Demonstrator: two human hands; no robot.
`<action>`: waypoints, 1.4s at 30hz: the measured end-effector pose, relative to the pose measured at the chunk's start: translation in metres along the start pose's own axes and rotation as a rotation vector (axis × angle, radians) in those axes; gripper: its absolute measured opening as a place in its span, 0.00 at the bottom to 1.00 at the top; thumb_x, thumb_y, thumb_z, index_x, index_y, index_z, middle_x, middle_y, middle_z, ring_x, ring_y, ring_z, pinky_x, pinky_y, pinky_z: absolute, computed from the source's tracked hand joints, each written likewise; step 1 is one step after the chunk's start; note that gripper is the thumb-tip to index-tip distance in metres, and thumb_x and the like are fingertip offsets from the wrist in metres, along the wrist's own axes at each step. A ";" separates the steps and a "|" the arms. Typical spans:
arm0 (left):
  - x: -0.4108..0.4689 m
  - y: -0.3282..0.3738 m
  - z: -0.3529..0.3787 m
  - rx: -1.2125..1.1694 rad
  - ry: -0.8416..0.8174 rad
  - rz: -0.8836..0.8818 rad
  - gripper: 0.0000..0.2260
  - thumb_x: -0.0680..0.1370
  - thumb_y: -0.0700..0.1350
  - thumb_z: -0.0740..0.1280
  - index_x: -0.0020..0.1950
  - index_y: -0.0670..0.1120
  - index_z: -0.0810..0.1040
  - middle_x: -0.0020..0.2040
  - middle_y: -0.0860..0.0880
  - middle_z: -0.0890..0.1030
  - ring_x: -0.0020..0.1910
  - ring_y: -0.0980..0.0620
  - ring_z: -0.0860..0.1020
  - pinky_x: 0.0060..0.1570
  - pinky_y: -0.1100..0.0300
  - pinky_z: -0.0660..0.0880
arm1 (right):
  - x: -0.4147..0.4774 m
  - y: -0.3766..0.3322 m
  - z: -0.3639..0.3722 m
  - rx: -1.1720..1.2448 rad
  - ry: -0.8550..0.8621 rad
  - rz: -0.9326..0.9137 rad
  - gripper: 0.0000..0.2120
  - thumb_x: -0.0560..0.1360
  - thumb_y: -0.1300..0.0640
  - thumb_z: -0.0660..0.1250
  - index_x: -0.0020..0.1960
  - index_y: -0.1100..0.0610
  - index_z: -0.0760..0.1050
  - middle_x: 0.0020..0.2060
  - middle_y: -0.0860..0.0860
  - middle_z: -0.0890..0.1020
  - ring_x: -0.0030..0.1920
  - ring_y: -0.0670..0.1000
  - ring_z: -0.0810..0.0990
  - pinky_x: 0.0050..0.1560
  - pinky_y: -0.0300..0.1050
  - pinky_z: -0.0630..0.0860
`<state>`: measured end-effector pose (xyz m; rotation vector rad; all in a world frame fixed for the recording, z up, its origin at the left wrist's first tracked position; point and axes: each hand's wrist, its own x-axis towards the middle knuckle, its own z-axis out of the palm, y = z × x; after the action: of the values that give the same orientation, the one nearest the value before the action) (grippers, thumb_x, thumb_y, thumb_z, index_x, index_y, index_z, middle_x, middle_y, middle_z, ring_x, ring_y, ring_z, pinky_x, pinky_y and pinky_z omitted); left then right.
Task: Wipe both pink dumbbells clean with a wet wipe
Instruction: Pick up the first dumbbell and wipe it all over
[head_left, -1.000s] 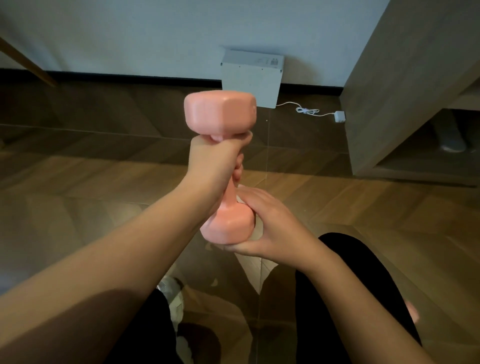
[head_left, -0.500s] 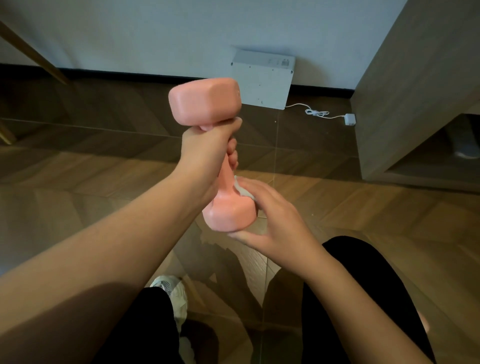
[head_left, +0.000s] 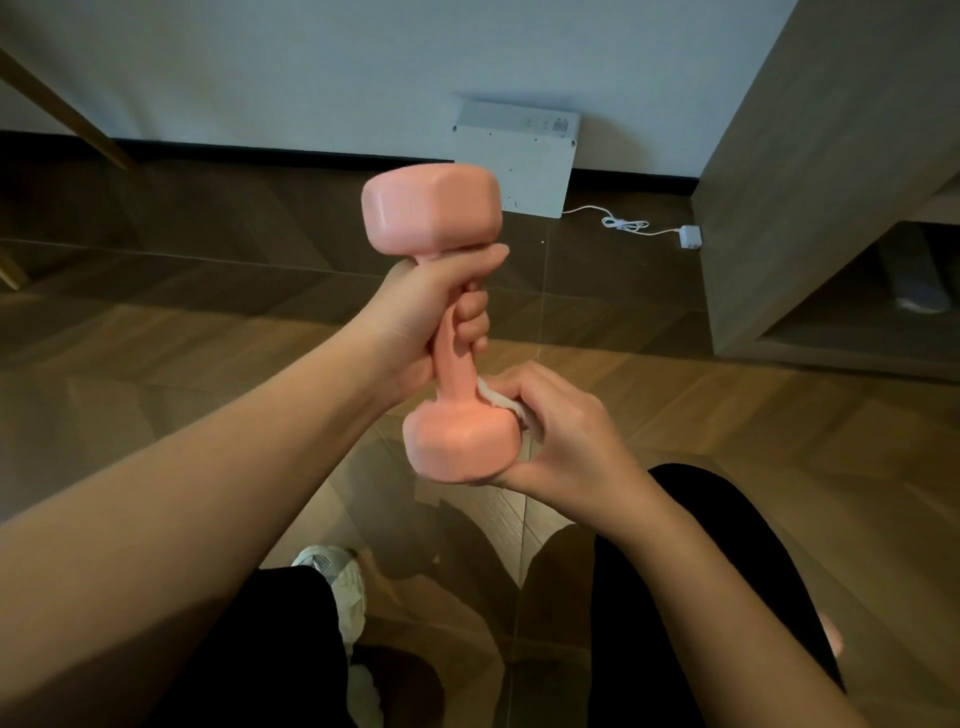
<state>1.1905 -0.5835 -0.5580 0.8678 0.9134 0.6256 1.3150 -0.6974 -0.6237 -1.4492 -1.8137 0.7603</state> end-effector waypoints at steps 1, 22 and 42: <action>0.000 -0.001 0.001 0.002 0.032 0.000 0.16 0.77 0.45 0.69 0.30 0.47 0.70 0.21 0.52 0.67 0.21 0.55 0.66 0.25 0.63 0.69 | -0.001 0.001 0.002 -0.003 0.024 -0.015 0.25 0.65 0.47 0.79 0.56 0.53 0.74 0.53 0.44 0.77 0.53 0.40 0.76 0.49 0.34 0.75; 0.007 -0.005 0.003 0.039 0.207 0.072 0.11 0.75 0.45 0.72 0.35 0.47 0.75 0.23 0.51 0.70 0.22 0.54 0.69 0.26 0.63 0.71 | -0.007 0.003 0.004 -0.038 0.107 -0.027 0.23 0.66 0.58 0.80 0.58 0.55 0.77 0.59 0.47 0.79 0.62 0.45 0.76 0.59 0.55 0.77; 0.000 -0.001 0.012 -0.085 -0.168 0.013 0.17 0.77 0.43 0.66 0.28 0.47 0.69 0.22 0.51 0.70 0.22 0.54 0.71 0.29 0.61 0.76 | -0.012 -0.001 -0.008 0.193 0.065 0.097 0.29 0.64 0.54 0.81 0.62 0.47 0.74 0.56 0.39 0.79 0.58 0.42 0.77 0.56 0.36 0.74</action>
<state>1.2011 -0.5880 -0.5547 0.8368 0.7256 0.5891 1.3224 -0.7091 -0.6205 -1.4255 -1.5846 0.8999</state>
